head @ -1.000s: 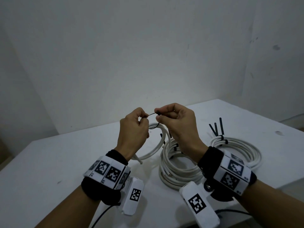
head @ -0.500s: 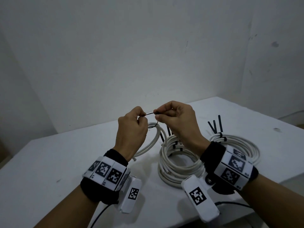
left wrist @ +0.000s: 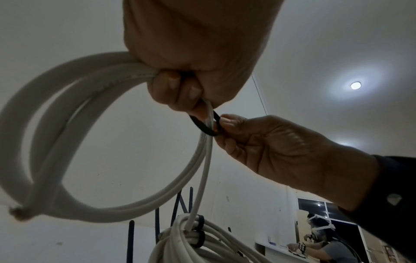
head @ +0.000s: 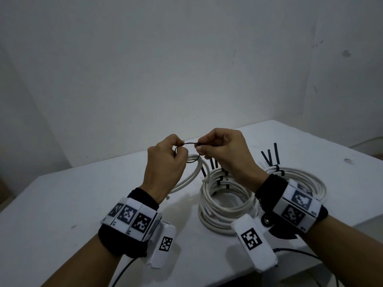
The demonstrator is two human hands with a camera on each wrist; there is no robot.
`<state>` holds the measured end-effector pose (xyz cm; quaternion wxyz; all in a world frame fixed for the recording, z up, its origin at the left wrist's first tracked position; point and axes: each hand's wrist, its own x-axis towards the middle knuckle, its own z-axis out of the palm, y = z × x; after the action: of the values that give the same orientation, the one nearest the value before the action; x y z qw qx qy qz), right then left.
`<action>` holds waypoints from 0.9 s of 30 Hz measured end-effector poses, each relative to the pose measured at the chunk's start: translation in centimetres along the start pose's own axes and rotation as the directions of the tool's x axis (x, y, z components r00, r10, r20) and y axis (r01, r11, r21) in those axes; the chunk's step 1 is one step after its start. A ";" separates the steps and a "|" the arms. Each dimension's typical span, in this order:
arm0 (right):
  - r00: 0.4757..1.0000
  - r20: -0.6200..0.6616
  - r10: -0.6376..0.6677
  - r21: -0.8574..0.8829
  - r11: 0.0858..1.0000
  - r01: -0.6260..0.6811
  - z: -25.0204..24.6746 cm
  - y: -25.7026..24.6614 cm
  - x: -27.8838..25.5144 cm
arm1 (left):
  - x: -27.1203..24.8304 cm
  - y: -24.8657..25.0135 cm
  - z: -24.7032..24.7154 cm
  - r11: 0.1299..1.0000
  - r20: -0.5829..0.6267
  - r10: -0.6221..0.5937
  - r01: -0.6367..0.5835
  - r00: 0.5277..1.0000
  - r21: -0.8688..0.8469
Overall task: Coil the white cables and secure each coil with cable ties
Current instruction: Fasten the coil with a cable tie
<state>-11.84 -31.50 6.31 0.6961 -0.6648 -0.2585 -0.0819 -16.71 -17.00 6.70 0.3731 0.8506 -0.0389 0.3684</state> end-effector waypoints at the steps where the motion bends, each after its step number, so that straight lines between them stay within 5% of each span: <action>1: 1.000 -0.003 0.000 0.000 1.000 0.000 -0.1 0.1 0.1 | -0.1 0.0 0.0 1.000 0.008 0.007 -0.007 1.000 -0.004; 19: 0.993 0.112 0.035 0.159 0.986 -0.053 -0.8 0.4 0.2 | -0.2 -0.1 -0.2 1.000 0.189 -0.010 0.008 0.982 0.016; 27: 0.981 0.179 0.073 0.168 0.980 -0.103 -0.5 0.0 1.1 | 0.1 0.0 0.1 1.000 0.167 -0.018 0.022 0.986 -0.022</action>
<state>-10.83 -31.72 6.83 0.7303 -0.6160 -0.2939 0.0299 -16.59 -17.09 6.72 0.3824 0.8742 -0.0661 0.2919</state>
